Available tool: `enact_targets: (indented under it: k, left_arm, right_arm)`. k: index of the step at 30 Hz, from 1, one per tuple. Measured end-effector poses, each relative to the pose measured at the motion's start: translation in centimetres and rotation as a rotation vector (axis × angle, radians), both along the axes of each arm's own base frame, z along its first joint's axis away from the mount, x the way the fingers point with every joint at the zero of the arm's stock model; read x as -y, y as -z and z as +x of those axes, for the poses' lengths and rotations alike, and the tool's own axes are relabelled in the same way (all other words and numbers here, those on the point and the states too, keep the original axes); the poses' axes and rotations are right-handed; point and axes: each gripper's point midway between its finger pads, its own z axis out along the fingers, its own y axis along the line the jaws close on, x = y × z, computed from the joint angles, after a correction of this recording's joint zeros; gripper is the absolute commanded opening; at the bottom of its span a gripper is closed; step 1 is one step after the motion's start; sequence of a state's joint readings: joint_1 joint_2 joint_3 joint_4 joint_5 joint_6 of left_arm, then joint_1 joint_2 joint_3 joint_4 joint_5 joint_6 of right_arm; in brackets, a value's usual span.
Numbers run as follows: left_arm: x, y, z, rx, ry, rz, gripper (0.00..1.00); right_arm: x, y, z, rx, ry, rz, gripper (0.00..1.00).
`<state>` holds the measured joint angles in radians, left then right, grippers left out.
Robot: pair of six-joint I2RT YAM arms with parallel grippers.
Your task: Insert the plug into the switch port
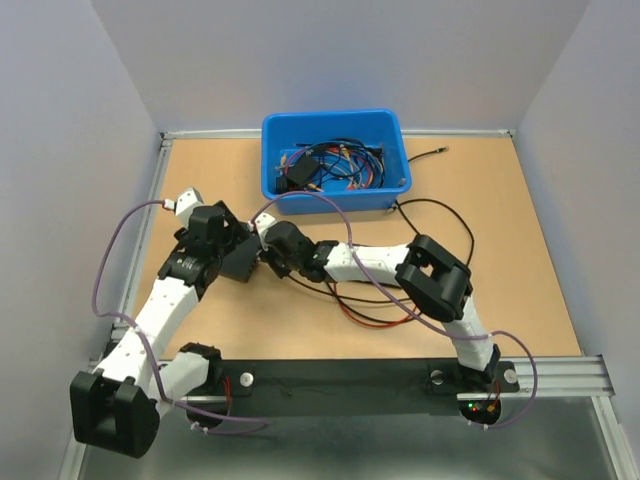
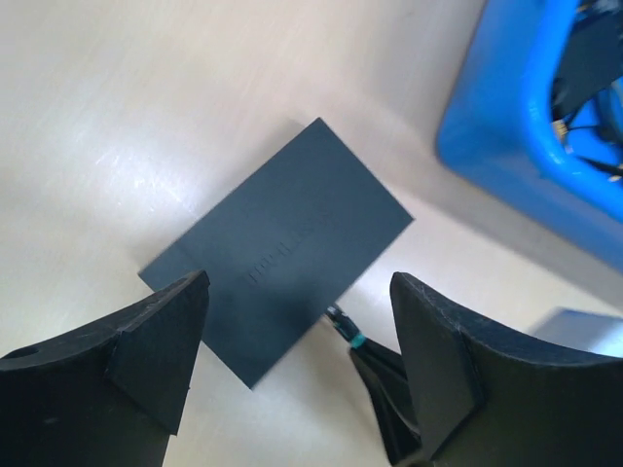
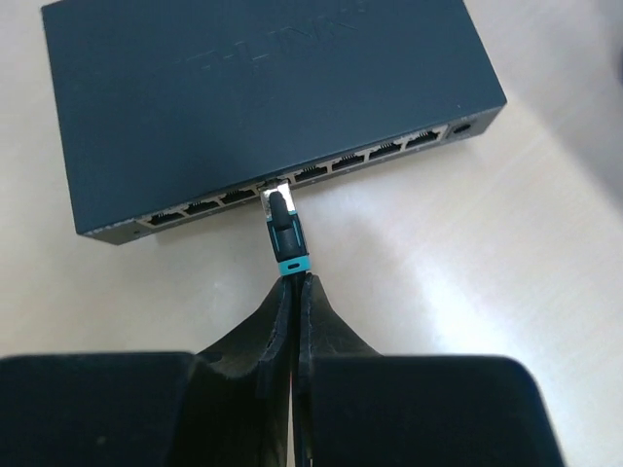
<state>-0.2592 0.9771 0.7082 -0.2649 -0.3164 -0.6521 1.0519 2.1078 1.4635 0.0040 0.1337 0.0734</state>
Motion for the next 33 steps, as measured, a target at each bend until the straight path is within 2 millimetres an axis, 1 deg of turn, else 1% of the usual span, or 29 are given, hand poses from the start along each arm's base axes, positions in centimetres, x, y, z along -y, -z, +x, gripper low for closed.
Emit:
enact_targets:
  k: [2, 4, 7, 9, 12, 13, 15, 17, 18, 19, 21, 22, 23, 24, 25, 26, 28, 31, 33]
  left_arm:
    - [-0.1, -1.1, -0.2, 0.025, -0.004, -0.003, 0.87]
    - [-0.2, -1.9, -0.3, 0.038, -0.005, -0.005, 0.87]
    - [-0.3, -2.2, -0.7, 0.041, -0.004, -0.01, 0.87]
    - [-0.4, -2.8, -1.0, 0.058, -0.013, -0.02, 0.87]
    - [-0.4, -4.0, -2.0, 0.094, -0.007, -0.045, 0.87]
    - [-0.4, -4.6, -2.3, 0.113, -0.005, -0.055, 0.87]
    - [-0.5, -5.5, -3.0, 0.142, -0.003, -0.07, 0.87]
    - [-0.6, -5.9, -3.5, 0.155, -0.002, -0.078, 0.87]
    - [-0.6, -6.0, -3.7, 0.156, -0.001, -0.08, 0.87]
    - [-0.6, -6.1, -3.9, 0.159, 0.0, -0.083, 0.87]
    - [-0.5, -6.2, -4.1, 0.163, 0.003, -0.091, 0.87]
    - [-0.5, -6.3, -4.3, 0.164, 0.004, -0.093, 0.87]
    - [-0.5, -6.5, -4.5, 0.174, 0.008, -0.1, 0.87]
    - [-0.5, -6.7, -4.6, 0.183, 0.009, -0.104, 0.87]
    - [-0.5, -6.9, -4.7, 0.19, 0.011, -0.108, 0.87]
    - [-0.5, -7.0, -4.8, 0.195, 0.012, -0.109, 0.87]
    - [-0.4, -7.1, -4.8, 0.199, 0.015, -0.112, 0.87]
    - [-0.4, -7.2, -4.9, 0.202, 0.018, -0.115, 0.87]
    - [-0.3, -7.1, -4.8, 0.197, 0.019, -0.114, 0.87]
  right_arm:
    - [-1.0, 0.0, 0.2, -0.011, -0.003, 0.023, 0.01]
    - [-1.9, 0.5, 0.4, -0.024, -0.003, 0.038, 0.0]
    - [-3.3, 2.3, 0.6, -0.057, -0.004, 0.052, 0.0]
    - [-4.9, 2.2, 1.2, -0.066, -0.002, 0.09, 0.01]
    - [-7.8, 2.0, 2.3, -0.076, 0.006, 0.164, 0.02]
    - [-8.4, 2.1, 2.5, -0.08, 0.007, 0.179, 0.03]
    - [-10.0, 1.9, 3.0, -0.097, 0.014, 0.226, 0.05]
    - [-11.7, 1.7, 3.4, -0.115, 0.01, 0.274, 0.09]
    - [-12.9, 1.6, 3.6, -0.131, 0.01, 0.31, 0.14]
    - [-13.8, 1.7, 3.7, -0.146, 0.006, 0.343, 0.28]
    - [-16.0, 1.0, 4.2, -0.164, -0.005, 0.414, 0.45]
    - [-16.9, 1.0, 4.3, -0.181, -0.008, 0.451, 0.54]
    - [-18.1, 0.8, 4.6, -0.19, -0.017, 0.507, 0.7]
    - [-18.7, 0.6, 4.6, -0.192, -0.025, 0.532, 0.75]
    - [-19.6, 0.2, 4.7, -0.2, -0.039, 0.582, 0.84]
    - [-20.1, 0.1, 4.6, -0.211, -0.049, 0.612, 0.88]
    - [-20.2, -0.2, 4.8, -0.217, -0.045, 0.651, 0.93]
    - [-19.5, -0.2, 4.7, -0.226, -0.035, 0.668, 1.0]
    - [-18.7, -0.4, 5.0, -0.221, -0.028, 0.667, 1.0]
